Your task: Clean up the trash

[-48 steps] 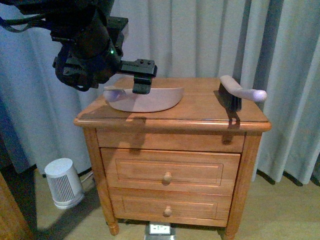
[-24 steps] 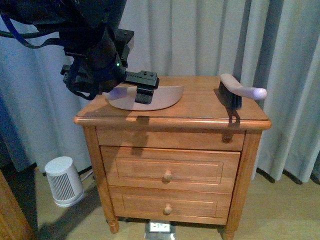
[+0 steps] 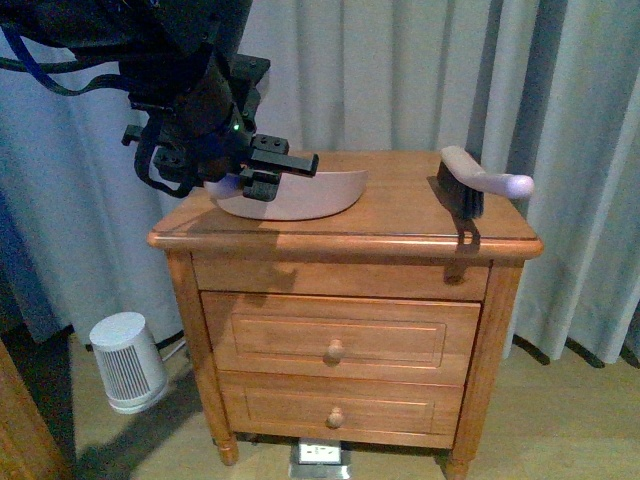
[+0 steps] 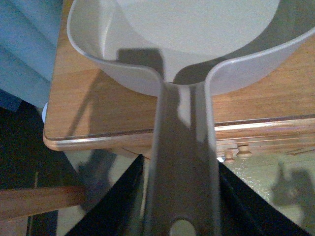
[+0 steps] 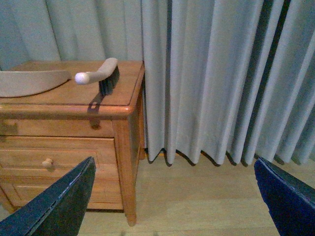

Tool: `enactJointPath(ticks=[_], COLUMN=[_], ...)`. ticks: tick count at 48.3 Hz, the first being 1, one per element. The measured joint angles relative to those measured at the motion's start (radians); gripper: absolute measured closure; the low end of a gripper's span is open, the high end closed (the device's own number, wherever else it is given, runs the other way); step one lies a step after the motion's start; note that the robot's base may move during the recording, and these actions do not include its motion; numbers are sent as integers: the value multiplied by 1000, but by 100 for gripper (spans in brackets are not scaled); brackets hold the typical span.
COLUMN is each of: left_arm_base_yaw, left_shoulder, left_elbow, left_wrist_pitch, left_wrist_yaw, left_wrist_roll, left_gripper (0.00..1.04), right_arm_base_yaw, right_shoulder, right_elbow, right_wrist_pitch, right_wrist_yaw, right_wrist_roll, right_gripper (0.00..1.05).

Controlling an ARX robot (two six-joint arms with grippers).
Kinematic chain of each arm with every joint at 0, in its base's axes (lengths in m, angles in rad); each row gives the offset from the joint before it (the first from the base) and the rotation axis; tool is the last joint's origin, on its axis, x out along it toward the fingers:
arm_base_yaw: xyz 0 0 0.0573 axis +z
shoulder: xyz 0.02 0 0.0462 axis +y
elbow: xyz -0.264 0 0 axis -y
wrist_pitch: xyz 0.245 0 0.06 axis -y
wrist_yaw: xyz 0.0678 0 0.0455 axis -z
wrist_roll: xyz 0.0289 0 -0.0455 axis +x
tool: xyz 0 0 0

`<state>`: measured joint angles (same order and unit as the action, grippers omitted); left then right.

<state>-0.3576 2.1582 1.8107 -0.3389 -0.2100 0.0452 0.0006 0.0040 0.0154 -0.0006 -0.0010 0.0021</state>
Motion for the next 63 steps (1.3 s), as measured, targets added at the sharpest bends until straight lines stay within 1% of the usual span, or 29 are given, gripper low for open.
enactJointPath(ticks=[2,4,7,11,19,21,23,27,31,35,40,42,51,57,59,62,63], left_arm_base_yaw=[0,0,0,0,-2,-5,-8,-12,-11,-6,2,3,23,41,70,147,167], left_shoulder=[0,-3,-15,-53,-171,-231,-268,-454,-625,-826,-1077,-1132,-1515,-1744,-1829,-1892,-1898], left_elbow=[-2,-9,-30,-76,-229,-293,-333,-518,-700,-907,-1113,-1149,-1355,-1437,-1465,-1478,-1483], left_wrist_pitch=[0,0,16,73,279,360,411,616,770,860,846,828,664,538,525,532,536], left_wrist_yaw=[1,3,0,-6,-11,-19,-25,-36,-44,-51,-50,-47,-19,-2,47,131,142], left_wrist_roll=[0,2,3,4,20,33,42,74,115,142,161,160,143,115,93,44,35], left_gripper=[71,75,75,75,75,75,75,75,75,75,76,76,76,76,76,76,76], right_arm_base_yaw=[0,0,0,0,0,0,0,0,0,0,0,0,0,0,0,0,0], right_shoulder=[0,0,0,0,0,0,0,0,0,0,0,0,0,0,0,0,0], right_elbow=[0,0,0,0,0,0,0,0,0,0,0,0,0,0,0,0,0], right_wrist_pitch=[0,0,0,0,0,0,0,0,0,0,0,0,0,0,0,0,0], right_wrist_yaw=[0,0,0,0,0,0,0,0,0,0,0,0,0,0,0,0,0], right_wrist_roll=[0,0,0,0,0,0,0,0,0,0,0,0,0,0,0,0,0], right_gripper=[7,7,7,7,7,7,7,7,7,7,7,7,7,7,7,7,7])
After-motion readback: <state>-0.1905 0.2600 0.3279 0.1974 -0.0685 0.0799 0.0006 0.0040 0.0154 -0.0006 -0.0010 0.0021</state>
